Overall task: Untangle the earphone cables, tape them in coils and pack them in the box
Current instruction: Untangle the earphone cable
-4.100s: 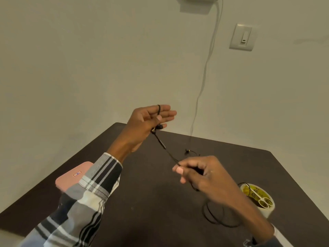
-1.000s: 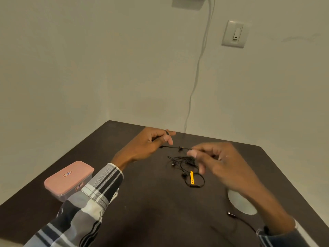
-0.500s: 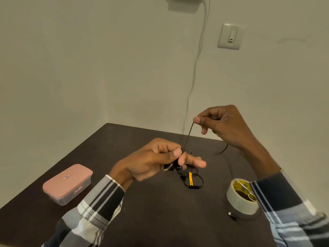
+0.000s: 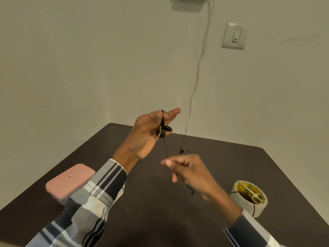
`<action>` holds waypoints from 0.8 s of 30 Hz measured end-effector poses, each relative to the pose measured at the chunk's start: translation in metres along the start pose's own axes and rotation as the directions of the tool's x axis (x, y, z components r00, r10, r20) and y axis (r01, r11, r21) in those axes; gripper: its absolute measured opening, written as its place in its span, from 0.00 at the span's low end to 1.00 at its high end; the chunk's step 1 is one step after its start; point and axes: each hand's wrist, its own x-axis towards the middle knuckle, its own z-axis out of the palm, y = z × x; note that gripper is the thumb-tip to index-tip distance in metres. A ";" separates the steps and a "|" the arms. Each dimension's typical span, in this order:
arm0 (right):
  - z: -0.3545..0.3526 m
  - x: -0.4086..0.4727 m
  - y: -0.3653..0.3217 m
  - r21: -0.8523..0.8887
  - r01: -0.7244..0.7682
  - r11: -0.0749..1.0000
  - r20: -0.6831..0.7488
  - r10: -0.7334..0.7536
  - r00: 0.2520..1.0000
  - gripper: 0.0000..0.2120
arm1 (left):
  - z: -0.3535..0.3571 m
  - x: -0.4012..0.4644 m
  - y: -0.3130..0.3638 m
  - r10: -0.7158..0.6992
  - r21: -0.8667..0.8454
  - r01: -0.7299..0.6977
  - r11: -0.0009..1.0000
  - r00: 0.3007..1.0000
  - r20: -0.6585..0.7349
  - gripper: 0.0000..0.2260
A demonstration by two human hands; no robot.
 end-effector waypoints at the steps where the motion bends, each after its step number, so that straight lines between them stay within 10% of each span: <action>1: 0.003 -0.006 0.000 -0.026 0.000 1.000 0.008 0.000 1.000 0.10 | -0.004 0.002 -0.003 0.000 0.089 0.004 0.996 0.999 -0.042 0.10; 11: -0.040 -0.046 -0.036 -0.240 0.081 0.967 -0.084 -0.104 0.991 0.08 | -0.026 -0.009 -0.031 -0.105 0.703 0.114 0.702 0.993 -0.055 0.12; 24: -0.102 0.020 -0.083 -0.305 0.202 0.931 -0.282 -0.290 0.914 0.07 | 0.003 -0.023 -0.027 -0.185 0.523 0.069 0.850 0.967 0.173 0.12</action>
